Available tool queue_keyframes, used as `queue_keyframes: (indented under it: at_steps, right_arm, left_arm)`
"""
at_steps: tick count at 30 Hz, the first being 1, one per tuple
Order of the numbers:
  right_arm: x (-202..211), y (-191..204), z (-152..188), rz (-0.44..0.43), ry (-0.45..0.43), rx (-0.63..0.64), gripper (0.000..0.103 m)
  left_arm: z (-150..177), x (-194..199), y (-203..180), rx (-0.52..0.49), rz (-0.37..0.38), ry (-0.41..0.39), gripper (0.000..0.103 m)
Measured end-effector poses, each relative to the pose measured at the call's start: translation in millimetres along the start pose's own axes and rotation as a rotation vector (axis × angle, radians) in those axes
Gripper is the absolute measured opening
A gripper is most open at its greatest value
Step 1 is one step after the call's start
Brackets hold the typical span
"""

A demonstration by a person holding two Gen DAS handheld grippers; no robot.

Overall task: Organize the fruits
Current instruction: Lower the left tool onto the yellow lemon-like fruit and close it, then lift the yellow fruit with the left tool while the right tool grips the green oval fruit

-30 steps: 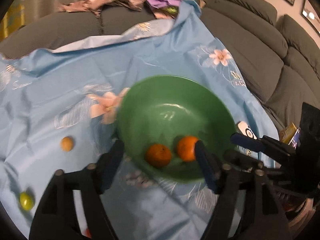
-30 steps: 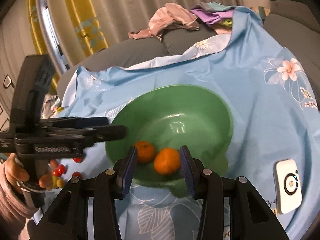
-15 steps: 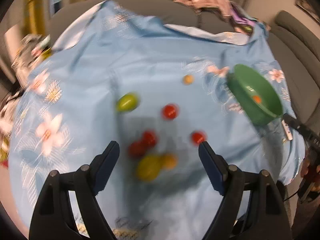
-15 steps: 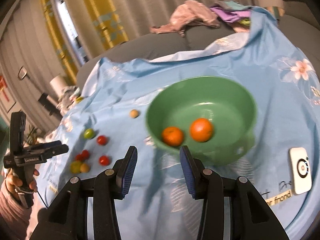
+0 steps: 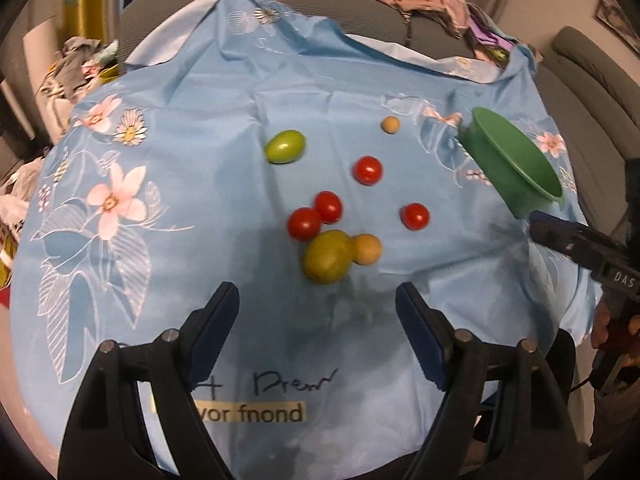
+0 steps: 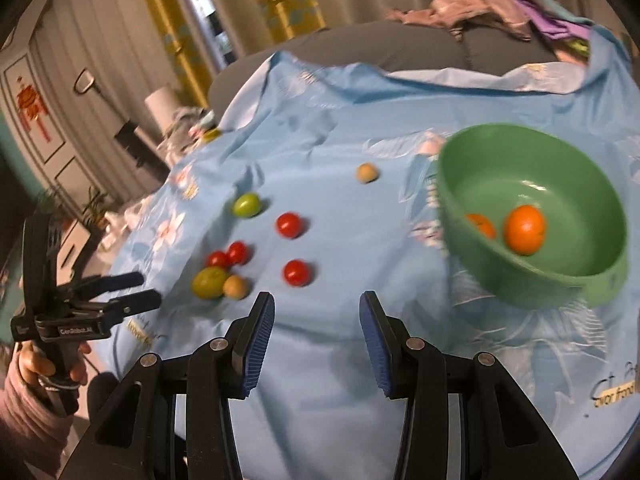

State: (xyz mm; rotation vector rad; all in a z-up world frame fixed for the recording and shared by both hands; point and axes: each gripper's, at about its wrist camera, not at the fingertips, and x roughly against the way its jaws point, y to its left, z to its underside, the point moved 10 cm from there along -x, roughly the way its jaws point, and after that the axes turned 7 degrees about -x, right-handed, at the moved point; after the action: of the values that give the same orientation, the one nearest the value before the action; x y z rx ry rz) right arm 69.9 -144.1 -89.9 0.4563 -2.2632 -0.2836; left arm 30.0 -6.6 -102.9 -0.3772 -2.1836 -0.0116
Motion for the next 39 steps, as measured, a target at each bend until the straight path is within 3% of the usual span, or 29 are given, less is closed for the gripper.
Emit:
queue_keyframes:
  at_steps: [6, 15, 17, 19, 24, 32, 34, 39]
  right_arm:
    - [-17.3, 22.0, 8.6, -0.039, 0.050, 0.032, 0.045]
    - [-32.4, 31.3, 11.7, -0.056, 0.089, 0.044, 0.045]
    - [-35.0, 30.1, 11.9, -0.058, 0.094, 0.036, 0.045]
    - [-38.1, 28.6, 12.3, -0.059, 0.101, 0.030, 0.045]
    - [-43.9, 28.5, 13.6, -0.062, 0.114, 0.029, 0.045]
    - [-48.9, 26.5, 13.7, -0.062, 0.123, 0.016, 0.045]
    - [-49.2, 26.1, 13.9, -0.060, 0.122, 0.016, 0.045]
    - [-51.8, 23.1, 13.0, -0.058, 0.125, 0.008, 0.045]
  left_arm:
    - [-7.3, -9.1, -8.1, -0.057, 0.033, -0.012, 0.078]
    - [-10.6, -39.3, -15.4, -0.159, 0.063, 0.055, 0.061]
    - [-10.1, -45.7, -17.2, -0.191, 0.067, 0.070, 0.052]
    - [-11.0, -52.3, -14.1, -0.227, 0.037, 0.081, 0.051]
    - [-13.5, -61.3, -5.1, -0.233, 0.064, 0.109, 0.047]
    - [-15.1, -80.5, -6.9, -0.291, 0.048, 0.170, 0.038]
    - [-16.1, -82.2, -10.0, -0.325, 0.035, 0.165, 0.036]
    - [-20.7, -79.2, -9.3, -0.285, 0.064, 0.135, 0.035]
